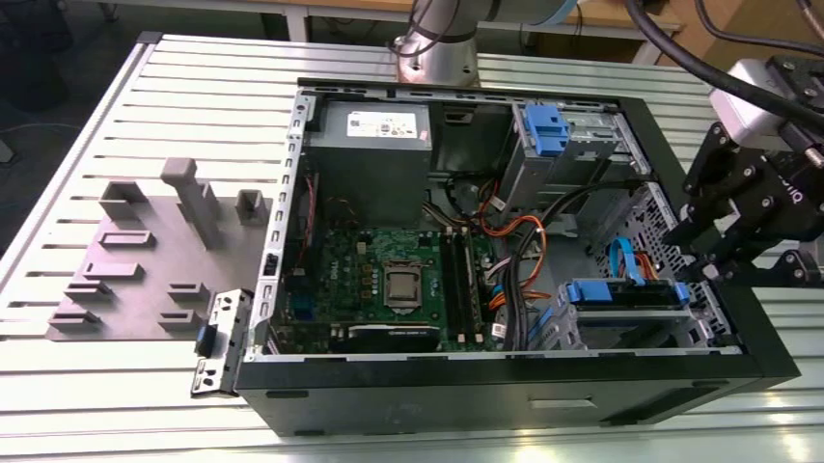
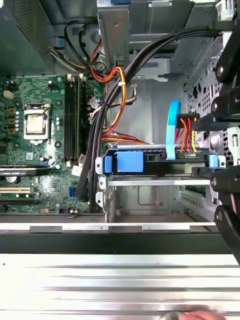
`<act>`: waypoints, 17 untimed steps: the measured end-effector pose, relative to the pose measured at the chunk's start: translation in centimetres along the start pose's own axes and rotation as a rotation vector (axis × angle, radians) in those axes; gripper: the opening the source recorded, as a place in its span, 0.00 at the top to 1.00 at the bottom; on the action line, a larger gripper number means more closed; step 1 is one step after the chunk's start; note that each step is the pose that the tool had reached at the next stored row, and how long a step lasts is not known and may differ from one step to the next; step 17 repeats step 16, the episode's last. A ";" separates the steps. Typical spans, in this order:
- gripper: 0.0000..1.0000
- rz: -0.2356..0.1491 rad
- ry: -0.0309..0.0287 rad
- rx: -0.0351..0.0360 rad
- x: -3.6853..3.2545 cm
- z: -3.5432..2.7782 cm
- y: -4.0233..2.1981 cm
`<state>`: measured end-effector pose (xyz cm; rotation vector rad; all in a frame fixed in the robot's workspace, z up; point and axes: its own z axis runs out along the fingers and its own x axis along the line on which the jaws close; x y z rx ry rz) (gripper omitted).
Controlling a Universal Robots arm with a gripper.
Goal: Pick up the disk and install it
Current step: 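Insert the second disk wire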
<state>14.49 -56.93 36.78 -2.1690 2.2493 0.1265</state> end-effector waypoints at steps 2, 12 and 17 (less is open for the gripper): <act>0.58 0.000 0.0004 0.0002 0.01 0.03 0.32; 0.58 0.000 0.0004 0.0002 0.10 0.27 1.98; 0.58 0.000 0.0005 0.0002 0.09 0.26 2.01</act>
